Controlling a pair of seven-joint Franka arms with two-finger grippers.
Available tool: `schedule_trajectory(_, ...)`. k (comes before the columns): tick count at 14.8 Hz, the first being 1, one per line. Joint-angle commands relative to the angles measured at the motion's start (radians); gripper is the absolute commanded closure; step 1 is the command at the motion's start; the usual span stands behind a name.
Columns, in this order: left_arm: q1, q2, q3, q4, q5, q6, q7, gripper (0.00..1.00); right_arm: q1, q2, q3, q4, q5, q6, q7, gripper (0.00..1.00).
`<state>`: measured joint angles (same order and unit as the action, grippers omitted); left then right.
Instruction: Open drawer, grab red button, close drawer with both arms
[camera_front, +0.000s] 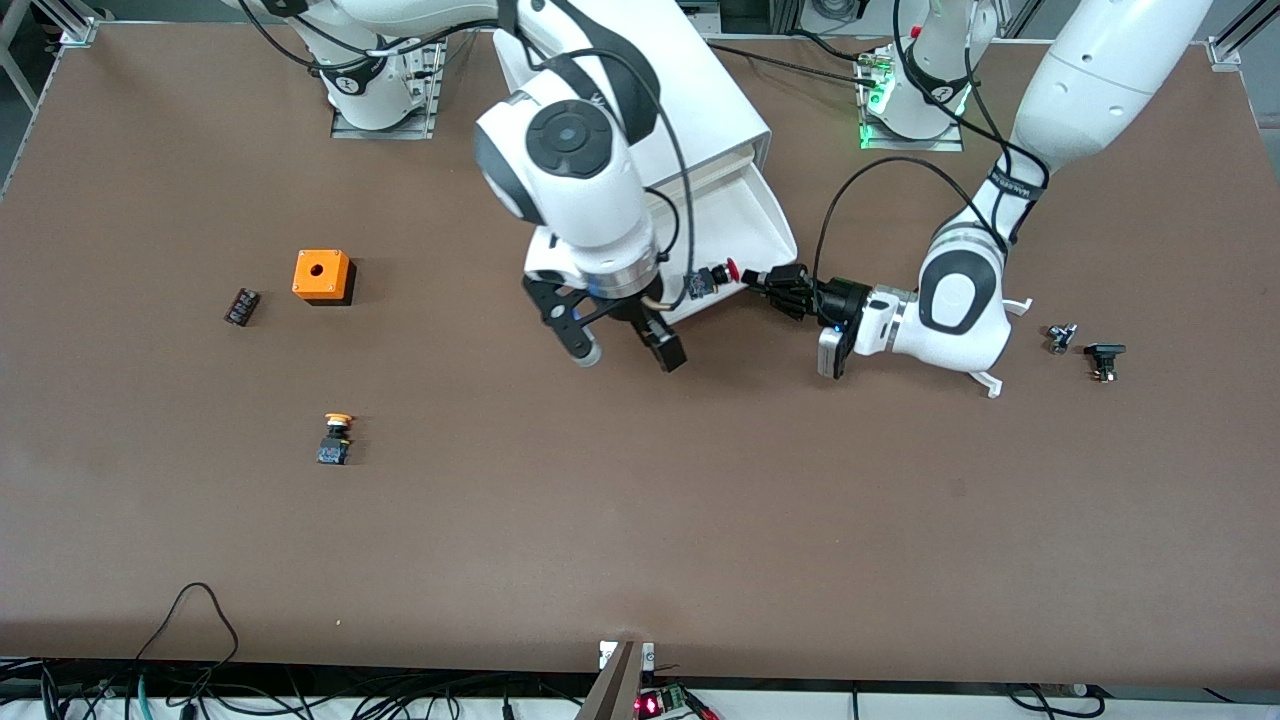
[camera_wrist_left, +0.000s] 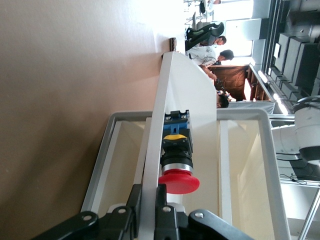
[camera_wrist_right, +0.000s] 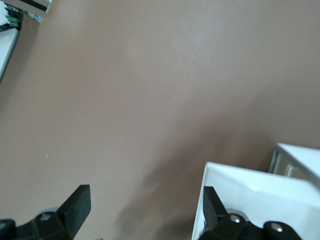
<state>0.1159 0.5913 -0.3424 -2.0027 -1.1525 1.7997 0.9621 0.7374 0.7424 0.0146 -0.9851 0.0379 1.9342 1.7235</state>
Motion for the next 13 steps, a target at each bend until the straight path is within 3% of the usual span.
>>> schedule_trajectory(1,-0.001,0.041,0.019,0.062,0.042,0.009,-0.051,1.00,0.054,0.049,-0.007,0.042,0.010,0.015,0.092,0.01)
schedule_trajectory(2,0.001,0.039,0.023,0.062,0.045,0.009,-0.051,1.00,0.065,0.052,-0.007,0.042,0.010,0.018,0.109,0.01)
schedule_trajectory(3,0.007,0.038,0.025,0.065,0.060,0.009,-0.051,0.90,0.074,0.058,-0.007,0.040,0.010,0.017,0.122,0.01)
schedule_trajectory(4,0.020,0.035,0.023,0.065,0.077,0.009,-0.049,0.18,0.085,0.061,-0.007,0.039,0.010,0.014,0.129,0.01)
schedule_trajectory(5,0.036,0.031,0.023,0.077,0.092,0.006,-0.051,0.00,0.100,0.069,-0.007,0.036,0.010,0.012,0.145,0.01)
schedule_trajectory(13,0.142,-0.001,0.025,0.338,0.413,-0.288,-0.394,0.00,0.155,0.137,-0.007,0.025,0.007,0.040,0.223,0.01)
